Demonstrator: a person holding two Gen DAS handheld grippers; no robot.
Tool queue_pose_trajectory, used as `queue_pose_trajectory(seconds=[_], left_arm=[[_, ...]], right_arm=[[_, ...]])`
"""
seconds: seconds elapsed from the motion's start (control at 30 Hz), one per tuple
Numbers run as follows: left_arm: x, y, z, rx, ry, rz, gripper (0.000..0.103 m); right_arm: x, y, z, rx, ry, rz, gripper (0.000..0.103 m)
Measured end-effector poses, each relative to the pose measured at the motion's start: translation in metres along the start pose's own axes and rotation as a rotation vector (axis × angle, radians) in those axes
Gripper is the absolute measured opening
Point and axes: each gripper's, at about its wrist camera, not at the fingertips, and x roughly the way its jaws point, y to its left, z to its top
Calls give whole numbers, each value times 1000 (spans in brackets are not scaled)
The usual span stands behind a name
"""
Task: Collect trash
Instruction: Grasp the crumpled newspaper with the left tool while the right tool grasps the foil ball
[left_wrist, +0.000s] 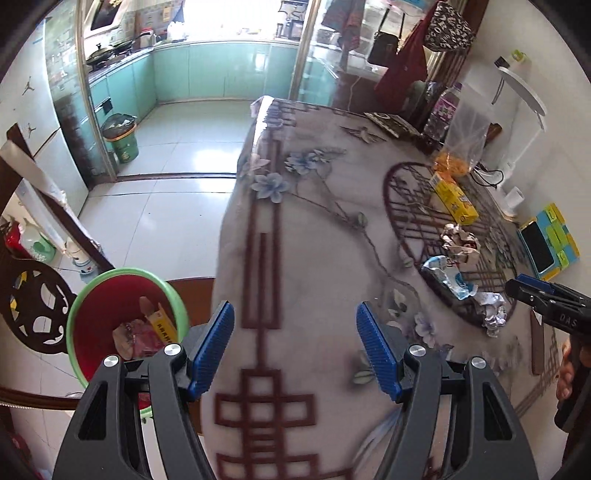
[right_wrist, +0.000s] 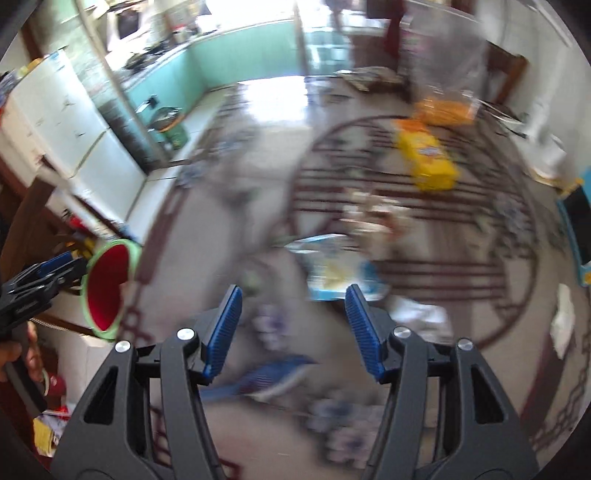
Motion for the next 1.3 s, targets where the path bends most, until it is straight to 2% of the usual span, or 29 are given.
queue_pose_trajectory(seconds=[0.13, 0.2, 0.3, 0.43, 0.5, 0.63, 0.73, 0.83, 1.0, 1.13, 1.23, 1.3], left_arm=[[15, -46, -1, 28, 33, -44, 66], [24, -74, -4, 65, 54, -51, 66], [34, -106, -9, 90, 80, -65, 66], [46, -140, -11, 104, 107, -76, 66], [52, -157, -9, 116, 116, -76, 66], [60, -184, -2, 117, 116, -86, 66], [66, -201, 2, 115, 116, -91, 66], [74, -215, 4, 113, 124, -92, 66], [97, -229, 10, 92, 167, -90, 65], [117, -247, 25, 129, 167, -76, 65], [134, -258, 39, 137, 174, -77, 65], [147, -262, 48, 133, 183, -78, 65]], right_arm=[[19, -49, -10, 42, 78, -84, 57], [34, -67, -17, 59, 123, -92, 57], [57, -84, -27, 71, 177, -77, 57], [74, -96, -37, 76, 212, 5, 55], [75, -100, -37, 78, 214, 51, 50], [74, -99, -37, 31, 213, 90, 44], [71, -107, -34, 6, 206, 90, 42], [68, -131, -26, 22, 180, 62, 41], [69, -160, -18, 23, 162, 7, 42], [70, -181, -16, 40, 161, 1, 43], [69, -193, -14, 70, 164, 7, 47], [67, -202, -11, 97, 161, 26, 54]])
